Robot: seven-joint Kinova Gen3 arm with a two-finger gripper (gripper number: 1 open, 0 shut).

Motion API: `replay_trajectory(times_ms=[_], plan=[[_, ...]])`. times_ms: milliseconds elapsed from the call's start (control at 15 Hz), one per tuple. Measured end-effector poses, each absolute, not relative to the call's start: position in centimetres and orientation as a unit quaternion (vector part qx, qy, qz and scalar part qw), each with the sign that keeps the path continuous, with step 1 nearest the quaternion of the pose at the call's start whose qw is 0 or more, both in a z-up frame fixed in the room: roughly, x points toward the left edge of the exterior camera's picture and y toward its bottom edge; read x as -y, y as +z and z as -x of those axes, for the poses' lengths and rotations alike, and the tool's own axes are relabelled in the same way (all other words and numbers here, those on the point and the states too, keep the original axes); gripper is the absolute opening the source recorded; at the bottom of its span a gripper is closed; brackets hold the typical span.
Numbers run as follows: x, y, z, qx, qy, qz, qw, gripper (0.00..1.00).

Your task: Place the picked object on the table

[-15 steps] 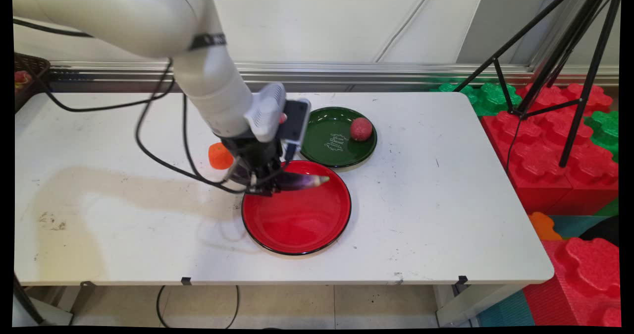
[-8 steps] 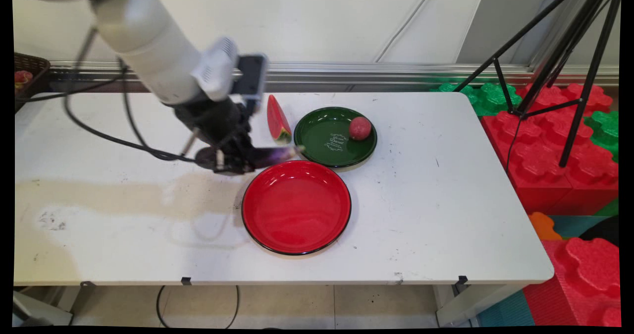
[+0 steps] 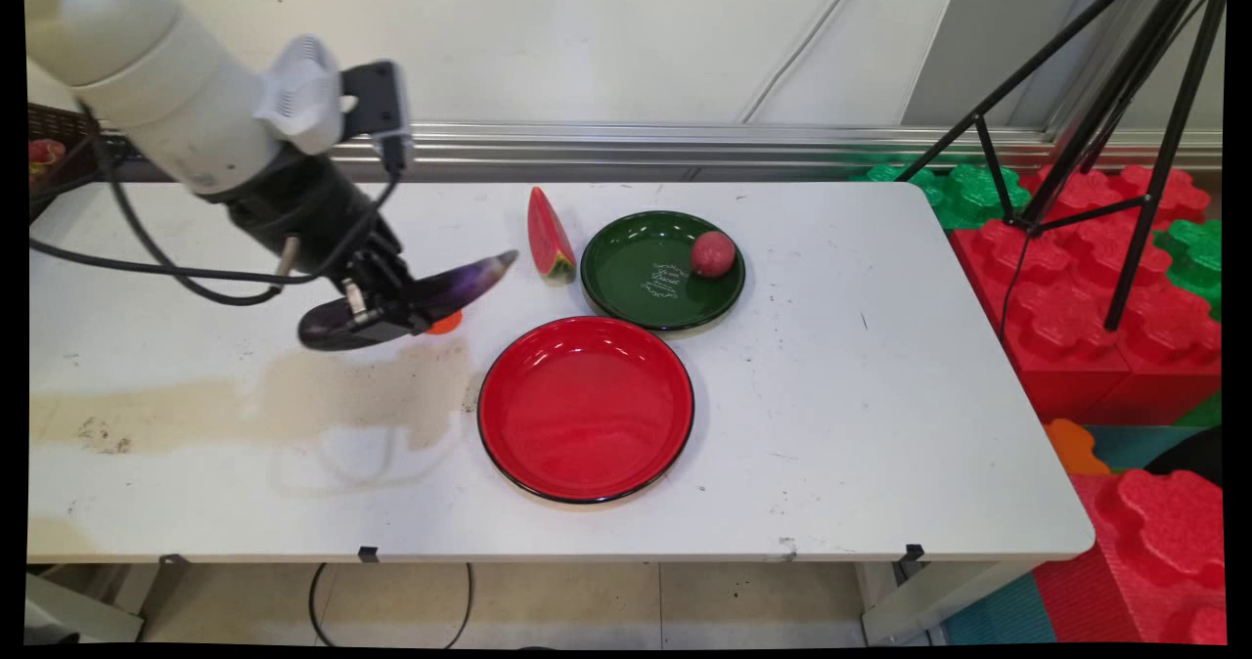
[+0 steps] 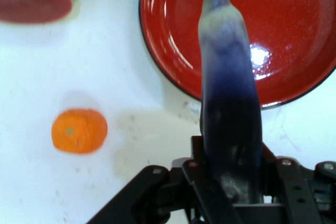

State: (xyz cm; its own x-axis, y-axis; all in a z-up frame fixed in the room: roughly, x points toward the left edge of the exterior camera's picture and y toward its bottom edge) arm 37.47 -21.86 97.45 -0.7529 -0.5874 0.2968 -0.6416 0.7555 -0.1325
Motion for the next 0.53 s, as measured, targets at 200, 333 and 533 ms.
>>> replay_trajectory(times_ms=[200, 333, 533], plan=[[21.0, 97.1, -39.2, 0.908, 0.107, -0.384, 0.126, 0.0], [20.6, 96.7, -40.2, 0.897, 0.104, -0.411, 0.127, 0.0], [20.3, 95.8, -41.2, 0.881, 0.098, -0.446, 0.126, 0.0]])
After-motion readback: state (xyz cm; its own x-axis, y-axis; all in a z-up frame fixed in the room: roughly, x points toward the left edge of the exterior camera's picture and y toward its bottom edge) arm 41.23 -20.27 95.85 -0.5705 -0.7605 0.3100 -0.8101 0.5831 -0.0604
